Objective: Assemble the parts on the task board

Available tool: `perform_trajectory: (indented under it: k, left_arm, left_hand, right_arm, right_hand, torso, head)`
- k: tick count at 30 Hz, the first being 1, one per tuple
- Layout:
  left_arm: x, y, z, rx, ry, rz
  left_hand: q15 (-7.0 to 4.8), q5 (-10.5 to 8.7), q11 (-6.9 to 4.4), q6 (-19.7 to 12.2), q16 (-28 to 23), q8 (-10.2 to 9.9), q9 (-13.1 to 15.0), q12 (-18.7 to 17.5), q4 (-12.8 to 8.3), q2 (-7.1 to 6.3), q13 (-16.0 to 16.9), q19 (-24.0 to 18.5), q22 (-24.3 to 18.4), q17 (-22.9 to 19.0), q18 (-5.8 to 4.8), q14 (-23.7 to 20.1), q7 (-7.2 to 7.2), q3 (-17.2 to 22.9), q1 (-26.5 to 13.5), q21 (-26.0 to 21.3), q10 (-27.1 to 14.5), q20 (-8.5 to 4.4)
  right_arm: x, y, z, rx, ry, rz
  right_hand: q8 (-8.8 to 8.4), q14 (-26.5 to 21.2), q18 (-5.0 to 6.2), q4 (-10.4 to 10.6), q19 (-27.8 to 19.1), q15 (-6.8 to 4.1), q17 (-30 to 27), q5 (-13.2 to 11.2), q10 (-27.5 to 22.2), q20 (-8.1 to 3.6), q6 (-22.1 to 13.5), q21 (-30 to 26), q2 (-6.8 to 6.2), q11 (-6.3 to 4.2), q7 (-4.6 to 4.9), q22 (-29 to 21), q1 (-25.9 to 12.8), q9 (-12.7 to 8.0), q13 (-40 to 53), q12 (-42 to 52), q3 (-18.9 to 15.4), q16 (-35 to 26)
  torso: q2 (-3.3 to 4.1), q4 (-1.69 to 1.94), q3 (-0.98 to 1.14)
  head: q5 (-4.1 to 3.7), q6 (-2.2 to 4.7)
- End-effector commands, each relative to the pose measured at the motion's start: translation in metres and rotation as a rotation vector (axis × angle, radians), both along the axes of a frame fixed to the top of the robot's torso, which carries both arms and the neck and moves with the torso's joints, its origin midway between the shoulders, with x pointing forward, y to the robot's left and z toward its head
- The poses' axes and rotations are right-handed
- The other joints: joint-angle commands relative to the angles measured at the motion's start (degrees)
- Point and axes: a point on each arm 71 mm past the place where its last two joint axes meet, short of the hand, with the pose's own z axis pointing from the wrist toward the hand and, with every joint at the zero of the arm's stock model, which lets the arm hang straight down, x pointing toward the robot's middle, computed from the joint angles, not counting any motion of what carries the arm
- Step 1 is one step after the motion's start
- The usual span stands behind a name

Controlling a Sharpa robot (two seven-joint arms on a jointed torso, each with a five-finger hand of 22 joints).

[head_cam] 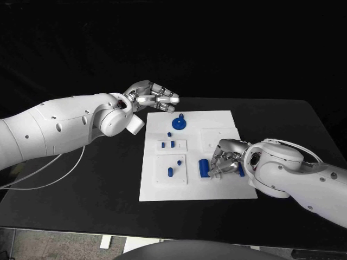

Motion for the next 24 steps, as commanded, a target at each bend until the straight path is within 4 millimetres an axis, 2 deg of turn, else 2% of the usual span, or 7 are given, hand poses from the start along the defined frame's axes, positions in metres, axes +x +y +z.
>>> perform_trajectory:
  k: [1, 7, 13, 14, 15, 18, 24]
  left_arm:
    - [0.000, -0.001, 0.001, -0.005, -0.003, -0.015]
    - [-0.001, 0.000, 0.001, -0.004, -0.002, -0.013]
    - [-0.002, 0.002, 0.000, -0.004, -0.003, -0.011]
    - [-0.002, 0.002, 0.000, -0.004, -0.003, -0.010]
    - [-0.002, 0.002, 0.000, -0.004, -0.003, -0.010]
    - [-0.002, 0.003, 0.001, -0.006, -0.011, -0.008]
    - [-0.005, 0.003, 0.002, -0.013, -0.026, -0.013]
  left_hand:
    - [0.05, 0.22, -0.07, -0.3, -0.1, -0.2, 0.0, -0.1, -0.1, 0.36, 0.1, -0.3, -0.1, 0.0, -0.59, -0.4, 0.10, -0.2, -0.1, -0.1, -0.2, 0.32]
    - [0.05, 0.20, -0.06, -0.3, -0.1, -0.2, 0.0, -0.1, -0.2, 0.26, 0.1, -0.3, -0.1, 0.0, -0.59, -0.5, 0.11, -0.2, 0.0, -0.1, -0.3, 0.32]
    - [0.04, 0.21, -0.07, -0.3, -0.1, -0.2, 0.0, -0.1, -0.1, 0.30, 0.1, -0.3, -0.1, 0.0, -0.59, -0.5, 0.11, -0.1, 0.0, -0.1, -0.2, 0.32]
    - [0.04, 0.22, -0.08, -0.3, -0.1, -0.2, 0.0, -0.1, -0.1, 0.31, 0.1, -0.3, -0.1, 0.0, -0.59, -0.5, 0.11, -0.1, 0.0, -0.1, -0.2, 0.32]
    - [0.04, 0.22, -0.08, -0.3, -0.1, -0.2, 0.0, -0.1, -0.1, 0.31, 0.1, -0.3, -0.1, 0.0, -0.59, -0.5, 0.11, -0.1, 0.0, -0.1, -0.2, 0.32]
    - [0.04, 0.22, -0.08, -0.3, -0.1, -0.2, 0.0, -0.1, -0.1, 0.31, 0.1, -0.3, -0.1, 0.0, -0.59, -0.5, 0.10, -0.1, 0.0, -0.1, -0.2, 0.32]
    - [0.05, 0.30, -0.09, -0.2, -0.1, -0.2, 0.0, -0.1, -0.4, 0.61, 0.1, -0.6, -0.1, 0.0, -0.75, -0.5, 0.06, -0.2, 0.1, -0.3, -0.2, 0.37]
  right_arm:
    - [0.000, -0.002, -0.001, 0.013, 0.004, -0.010]
    - [0.001, -0.013, 0.006, 0.090, 0.021, -0.069]
    - [0.010, -0.033, 0.026, 0.141, 0.011, -0.133]
    - [0.012, -0.036, 0.027, 0.139, 0.014, -0.136]
    - [0.013, -0.040, 0.029, 0.137, 0.014, -0.141]
    - [0.019, -0.054, 0.032, 0.111, 0.010, -0.156]
    - [0.022, -0.072, 0.031, -0.009, 0.013, -0.157]
  right_hand:
    - [-0.14, -0.1, -0.42, 0.9, -0.3, -0.21, -0.1, 0.2, 0.2, -0.13, -0.1, -0.2, -0.55, 0.01, -0.14, 3.9, -0.4, -0.1, -0.1, -0.3, 0.0, 0.2]
    - [-0.24, -0.2, -0.58, 6.7, -0.1, -0.30, -0.1, 2.4, -0.5, -0.53, -3.1, -0.6, -1.41, 0.35, 0.58, 3.8, -1.5, -6.2, -0.6, -1.2, -3.8, 0.3]
    - [-0.26, -0.1, 0.11, 9.4, 0.0, 0.67, 0.1, 2.3, -0.7, 0.44, -6.5, -1.1, -0.43, 1.75, 3.26, 3.8, -0.1, -30.9, -0.7, -1.3, -5.1, 0.2]
    - [-0.38, -0.2, 0.20, 9.1, -0.1, 1.01, -0.1, 2.1, -0.7, 0.56, -8.1, -1.4, 1.50, 2.25, 3.88, 3.7, -0.1, -33.9, -0.8, -1.4, -4.2, 0.1]
    - [-0.41, -0.1, 0.65, 6.6, -0.1, 1.30, -0.1, 2.0, -0.7, 0.99, -7.2, -1.7, 2.97, 2.37, 4.02, 3.7, -1.2, -41.2, -0.9, -1.5, -4.3, 0.1]
    - [-0.28, -0.2, 0.83, 5.2, -0.2, 1.42, -0.2, -0.9, -0.9, 1.23, -7.3, -2.0, 2.46, 2.84, 4.55, 3.7, -2.3, -47.2, -1.3, -1.8, 0.8, -0.1]
    - [-0.21, -0.1, 1.01, 7.0, -0.3, 1.99, -0.3, -1.3, -0.4, 1.84, -7.2, -1.6, 0.60, 3.37, 5.20, 3.7, -2.6, -53.0, -1.5, -1.5, -0.1, 0.1]
  torso:
    - [-0.03, 0.00, -0.02]
    - [0.02, 0.03, 0.05]
    - [-0.06, -0.20, -0.01]
    - [-0.05, -0.21, -0.01]
    - [0.00, -0.16, 0.02]
    - [-0.02, -0.12, 0.00]
    - [-0.05, -0.26, -0.05]
  head:
    - [0.02, 0.07]
    - [-0.01, 0.30]
    - [-0.18, 0.55]
    - [-0.21, 0.57]
    - [-0.39, 0.63]
    - [-1.10, 1.02]
    - [-1.79, 1.39]
